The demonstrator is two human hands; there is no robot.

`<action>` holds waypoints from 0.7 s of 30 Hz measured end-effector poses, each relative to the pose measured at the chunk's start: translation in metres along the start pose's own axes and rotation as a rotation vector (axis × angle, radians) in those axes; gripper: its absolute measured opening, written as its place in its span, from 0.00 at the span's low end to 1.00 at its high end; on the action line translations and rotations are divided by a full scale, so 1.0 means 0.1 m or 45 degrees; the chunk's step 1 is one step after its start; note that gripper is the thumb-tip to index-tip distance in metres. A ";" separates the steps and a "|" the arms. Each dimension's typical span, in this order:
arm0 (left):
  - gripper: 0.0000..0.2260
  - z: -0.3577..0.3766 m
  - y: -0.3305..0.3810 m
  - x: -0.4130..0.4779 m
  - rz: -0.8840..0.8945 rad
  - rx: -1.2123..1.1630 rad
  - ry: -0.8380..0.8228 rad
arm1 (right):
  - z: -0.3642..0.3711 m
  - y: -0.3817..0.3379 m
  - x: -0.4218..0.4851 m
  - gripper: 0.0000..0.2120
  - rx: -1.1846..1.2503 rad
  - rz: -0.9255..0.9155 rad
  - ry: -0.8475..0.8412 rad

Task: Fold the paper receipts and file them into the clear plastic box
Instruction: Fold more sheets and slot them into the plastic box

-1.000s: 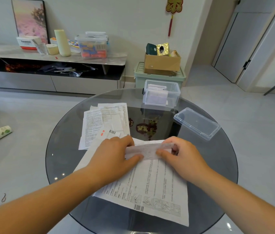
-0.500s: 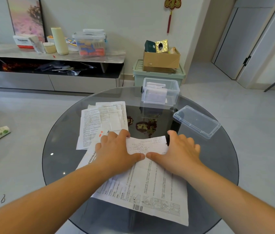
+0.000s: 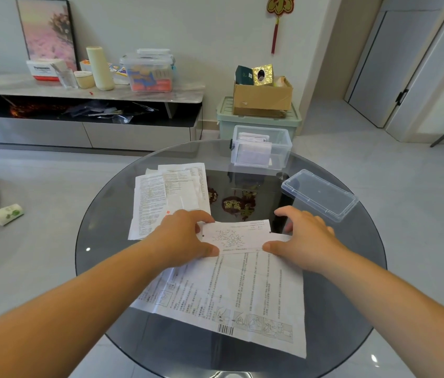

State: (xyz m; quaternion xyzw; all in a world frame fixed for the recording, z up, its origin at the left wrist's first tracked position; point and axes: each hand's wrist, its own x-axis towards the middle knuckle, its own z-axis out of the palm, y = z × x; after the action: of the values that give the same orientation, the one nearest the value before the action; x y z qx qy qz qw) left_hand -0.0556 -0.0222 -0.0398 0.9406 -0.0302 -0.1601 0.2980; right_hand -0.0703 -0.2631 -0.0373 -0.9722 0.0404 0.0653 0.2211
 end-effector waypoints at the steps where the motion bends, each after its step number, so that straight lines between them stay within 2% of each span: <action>1: 0.26 0.00 -0.01 0.00 0.000 0.001 0.004 | 0.00 -0.01 -0.03 0.35 0.022 -0.058 0.031; 4: 0.27 0.02 -0.03 -0.01 0.013 0.023 0.005 | 0.03 -0.04 -0.14 0.29 -0.008 -0.328 0.146; 6: 0.24 0.03 -0.02 -0.03 0.050 0.065 0.031 | 0.10 -0.07 -0.20 0.22 0.015 -0.470 0.116; 11: 0.14 0.05 0.00 -0.13 0.184 0.041 0.036 | 0.21 -0.05 -0.26 0.16 0.000 -0.550 -0.025; 14: 0.15 0.06 0.05 -0.20 0.223 0.062 0.013 | 0.22 -0.04 -0.28 0.20 -0.036 -0.584 -0.037; 16: 0.20 0.06 0.09 -0.23 0.216 0.015 -0.037 | 0.22 -0.03 -0.29 0.24 -0.065 -0.618 -0.046; 19: 0.27 0.01 0.11 -0.27 0.278 -0.021 -0.212 | 0.21 -0.04 -0.34 0.34 -0.100 -0.657 -0.097; 21: 0.33 -0.03 0.10 -0.29 0.336 0.108 -0.332 | 0.20 -0.04 -0.38 0.40 -0.127 -0.686 -0.125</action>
State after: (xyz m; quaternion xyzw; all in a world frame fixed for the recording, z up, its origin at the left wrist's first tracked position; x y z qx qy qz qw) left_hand -0.0822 -0.0242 -0.0236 0.9115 -0.1984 -0.2386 0.2701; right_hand -0.1096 -0.2489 -0.0476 -0.9533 -0.2334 0.0530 0.1841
